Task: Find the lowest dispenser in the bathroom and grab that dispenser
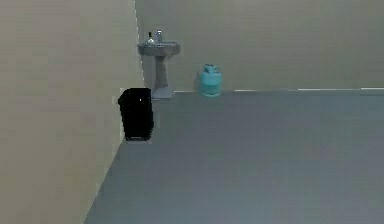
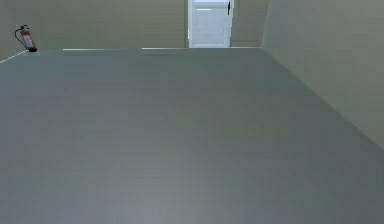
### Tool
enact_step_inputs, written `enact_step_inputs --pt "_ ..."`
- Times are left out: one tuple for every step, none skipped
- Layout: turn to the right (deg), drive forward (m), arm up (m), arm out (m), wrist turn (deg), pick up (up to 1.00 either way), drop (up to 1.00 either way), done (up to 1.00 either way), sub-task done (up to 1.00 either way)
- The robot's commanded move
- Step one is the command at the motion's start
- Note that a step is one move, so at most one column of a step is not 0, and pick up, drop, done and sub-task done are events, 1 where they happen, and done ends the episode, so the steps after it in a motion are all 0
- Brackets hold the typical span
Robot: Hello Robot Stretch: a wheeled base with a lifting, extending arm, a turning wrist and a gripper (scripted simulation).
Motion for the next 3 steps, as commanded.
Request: enact_step_inputs --pt "0.0 1.00 0.00 0.00 0.0 0.00 0.00 0.00 0.00" --pt "0.0 0.95 0.00 0.00 0.0 0.00 0.00 0.00 0.00" --pt "-9.0 0.00 0.00 0.00 0.0 0.00 0.00 0.00 0.00"
